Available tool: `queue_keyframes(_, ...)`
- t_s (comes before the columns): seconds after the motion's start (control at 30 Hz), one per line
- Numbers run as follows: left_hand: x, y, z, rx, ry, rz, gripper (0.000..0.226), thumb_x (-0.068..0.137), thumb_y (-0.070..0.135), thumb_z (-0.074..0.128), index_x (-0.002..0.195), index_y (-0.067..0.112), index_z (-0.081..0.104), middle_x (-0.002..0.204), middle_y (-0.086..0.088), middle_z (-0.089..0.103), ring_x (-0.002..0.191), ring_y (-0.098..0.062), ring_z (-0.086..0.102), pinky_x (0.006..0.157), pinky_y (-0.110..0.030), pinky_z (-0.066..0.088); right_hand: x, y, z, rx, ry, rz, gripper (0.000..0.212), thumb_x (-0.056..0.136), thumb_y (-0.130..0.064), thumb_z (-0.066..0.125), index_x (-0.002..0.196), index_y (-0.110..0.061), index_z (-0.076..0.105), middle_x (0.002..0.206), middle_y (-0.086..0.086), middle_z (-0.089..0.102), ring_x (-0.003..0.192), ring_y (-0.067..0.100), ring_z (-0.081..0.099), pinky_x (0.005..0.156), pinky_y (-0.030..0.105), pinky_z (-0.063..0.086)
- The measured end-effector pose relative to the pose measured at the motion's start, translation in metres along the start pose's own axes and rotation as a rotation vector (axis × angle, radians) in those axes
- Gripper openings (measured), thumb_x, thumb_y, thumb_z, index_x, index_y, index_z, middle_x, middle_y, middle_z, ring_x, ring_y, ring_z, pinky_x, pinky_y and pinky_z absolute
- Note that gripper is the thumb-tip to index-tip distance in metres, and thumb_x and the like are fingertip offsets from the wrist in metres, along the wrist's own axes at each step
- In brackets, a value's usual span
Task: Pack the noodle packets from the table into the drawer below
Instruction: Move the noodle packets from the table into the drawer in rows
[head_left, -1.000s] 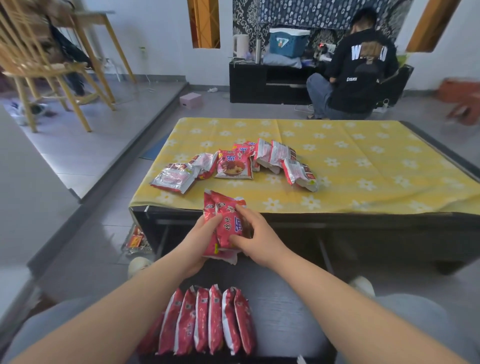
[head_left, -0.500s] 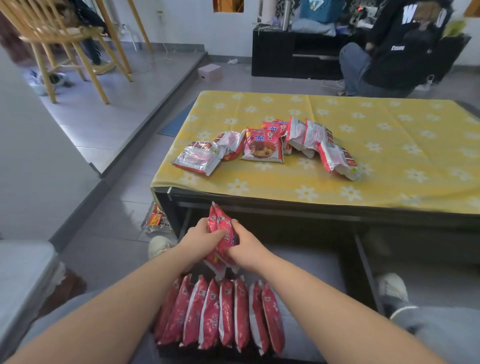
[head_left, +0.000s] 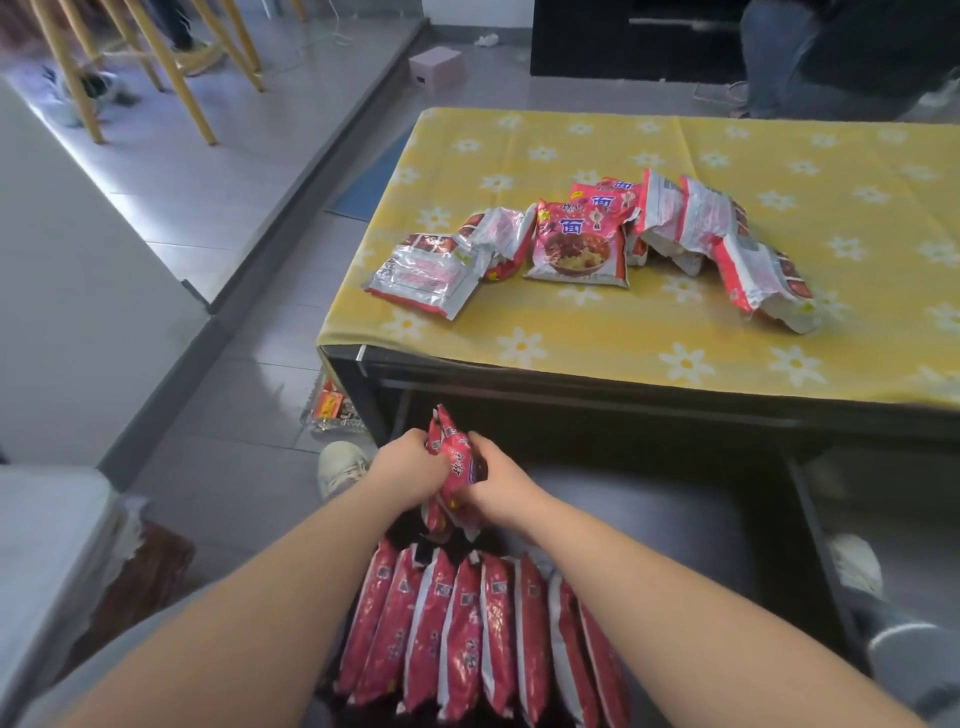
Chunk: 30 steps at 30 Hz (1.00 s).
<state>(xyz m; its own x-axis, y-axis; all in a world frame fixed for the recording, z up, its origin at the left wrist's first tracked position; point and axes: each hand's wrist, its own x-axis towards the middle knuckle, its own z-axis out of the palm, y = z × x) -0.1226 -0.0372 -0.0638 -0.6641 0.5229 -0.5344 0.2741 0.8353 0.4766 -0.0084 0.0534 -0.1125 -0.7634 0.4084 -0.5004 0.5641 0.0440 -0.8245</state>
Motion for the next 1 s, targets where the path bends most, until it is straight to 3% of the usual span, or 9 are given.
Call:
queue_keyframes(0.1,0.002,-0.001,0.000,0.138,0.062,0.029,0.033,0.099,0.034,0.053,0.117,0.009,0.065,0.081,0.002,0.055,0.073,-0.012,0.055,0.061,-0.024,0.046,0.000,0.004,0.010,-0.069,-0.086,-0.012,0.102,0.081,-0.043,0.081,0.163,-0.033,0.022,0.135,-0.011,0.054,0.111,0.002,0.055,0.096,0.020,0.041)
queue_keyframes(0.17,0.002,-0.004,-0.002,0.193,0.084,0.022,0.031,0.099,0.033,0.050,0.109,0.007,0.064,0.093,-0.008,0.059,0.093,-0.026,0.061,0.083,-0.037,0.055,0.000,0.003,0.017,-0.099,-0.109,-0.031,0.104,0.078,-0.047,0.082,0.162,-0.041,0.021,0.135,-0.014,0.052,0.124,0.009,0.056,0.102,0.023,0.041)
queue_keyframes(0.2,0.002,-0.005,-0.003,0.227,0.089,0.015,0.032,0.099,0.032,0.049,0.113,0.006,0.062,0.103,-0.013,0.060,0.104,-0.031,0.060,0.090,-0.039,0.053,-0.001,0.002,0.020,-0.111,-0.105,-0.039,0.103,0.079,-0.044,0.083,0.162,-0.045,0.021,0.141,-0.011,0.054,0.131,0.014,0.056,0.107,0.026,0.043)
queue_keyframes(0.3,0.001,-0.010,-0.007,0.319,0.128,-0.058,0.043,0.098,0.032,0.059,0.132,0.008,0.049,0.129,-0.019,0.050,0.118,-0.035,0.057,0.088,-0.035,0.047,-0.002,-0.001,0.035,-0.206,-0.145,-0.058,0.112,0.083,-0.033,0.084,0.164,-0.044,0.008,0.158,0.006,0.046,0.142,0.026,0.050,0.118,0.040,0.042)
queue_keyframes(0.4,-0.002,-0.014,-0.009,0.324,0.138,-0.092,0.051,0.097,0.033,0.064,0.138,0.011,0.044,0.134,-0.019,0.046,0.121,-0.033,0.056,0.082,-0.032,0.044,-0.005,-0.003,0.049,-0.375,-0.201,0.030,0.123,0.089,-0.023,0.075,0.161,-0.039,-0.023,0.173,0.011,0.010,0.145,0.036,0.045,0.114,0.041,0.045)
queue_keyframes(0.47,-0.003,-0.016,-0.008,0.322,0.133,-0.085,0.048,0.097,0.032,0.063,0.137,0.011,0.045,0.132,-0.018,0.048,0.118,-0.030,0.056,0.078,-0.029,0.041,-0.007,-0.003,0.049,-0.401,-0.205,0.042,0.125,0.088,-0.022,0.073,0.159,-0.039,-0.030,0.174,0.011,0.005,0.146,0.036,0.044,0.114,0.041,0.045)
queue_keyframes(0.63,-0.009,-0.015,-0.006,0.285,0.134,-0.073,0.051,0.097,0.034,0.063,0.139,0.013,0.043,0.132,-0.016,0.048,0.119,-0.030,0.057,0.078,-0.030,0.043,-0.011,-0.006,0.037,-0.411,-0.226,0.006,0.119,0.090,-0.034,0.073,0.162,-0.038,-0.021,0.159,0.013,0.047,0.132,0.032,0.058,0.108,0.039,0.050)
queue_keyframes(0.73,-0.013,-0.012,-0.006,0.283,0.162,-0.042,0.053,0.098,0.038,0.060,0.141,0.015,0.042,0.134,-0.016,0.049,0.120,-0.031,0.058,0.081,-0.032,0.044,-0.017,-0.010,0.030,-0.384,-0.190,-0.013,0.108,0.092,-0.047,0.069,0.163,-0.045,-0.012,0.149,0.009,0.059,0.127,0.032,0.062,0.107,0.039,0.050)
queue_keyframes(1.0,-0.036,0.004,0.000,0.092,0.219,0.157,0.070,0.092,0.035,0.063,0.156,0.024,0.036,0.149,-0.014,0.042,0.131,-0.036,0.053,0.106,-0.047,0.050,-0.049,-0.027,-0.009,-0.420,-0.002,-0.057,0.087,0.099,-0.035,0.057,0.168,-0.024,0.006,0.170,0.010,0.030,0.153,0.031,0.036,0.117,0.035,0.033)
